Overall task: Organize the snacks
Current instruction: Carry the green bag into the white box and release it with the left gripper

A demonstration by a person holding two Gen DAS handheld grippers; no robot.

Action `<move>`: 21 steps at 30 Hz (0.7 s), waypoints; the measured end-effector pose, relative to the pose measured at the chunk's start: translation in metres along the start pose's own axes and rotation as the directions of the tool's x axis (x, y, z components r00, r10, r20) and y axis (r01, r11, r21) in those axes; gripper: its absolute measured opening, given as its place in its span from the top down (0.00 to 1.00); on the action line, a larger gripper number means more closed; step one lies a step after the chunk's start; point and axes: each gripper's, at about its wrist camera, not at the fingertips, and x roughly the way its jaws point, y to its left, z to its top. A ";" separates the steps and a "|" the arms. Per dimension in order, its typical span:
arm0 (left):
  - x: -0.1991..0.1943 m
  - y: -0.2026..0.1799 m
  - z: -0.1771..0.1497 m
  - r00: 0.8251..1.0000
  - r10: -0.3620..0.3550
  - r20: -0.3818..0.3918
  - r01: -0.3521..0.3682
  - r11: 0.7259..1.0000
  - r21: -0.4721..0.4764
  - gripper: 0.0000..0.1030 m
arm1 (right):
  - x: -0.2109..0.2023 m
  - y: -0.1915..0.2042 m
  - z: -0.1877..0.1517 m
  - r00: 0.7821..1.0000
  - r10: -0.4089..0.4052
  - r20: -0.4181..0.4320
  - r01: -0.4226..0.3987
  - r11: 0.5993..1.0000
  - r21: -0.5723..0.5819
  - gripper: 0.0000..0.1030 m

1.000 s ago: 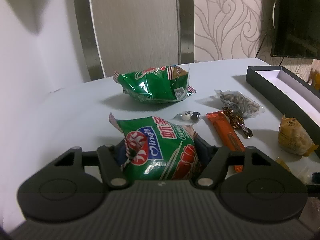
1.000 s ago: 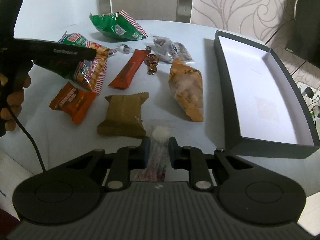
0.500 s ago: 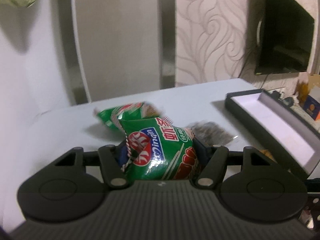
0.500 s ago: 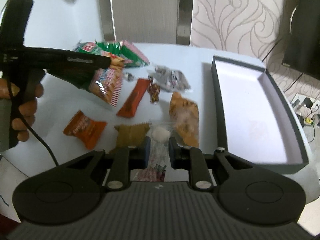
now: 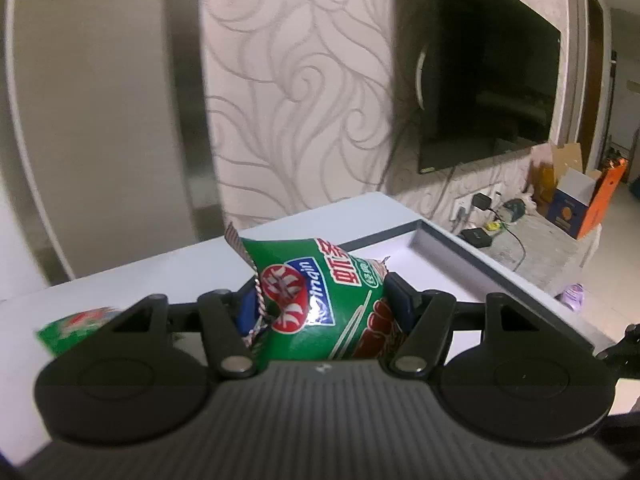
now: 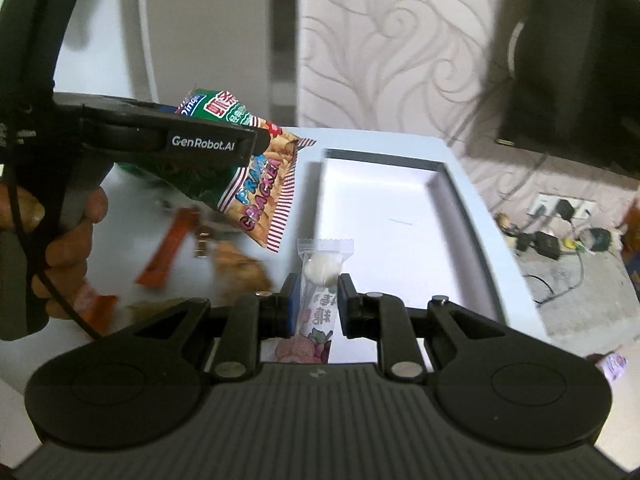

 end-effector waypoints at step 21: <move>0.091 -0.084 -0.007 0.995 -0.004 -0.104 0.011 0.998 0.065 0.37 | 0.076 -0.107 -0.015 0.990 -0.068 -0.125 0.081 0.992 0.095 0.77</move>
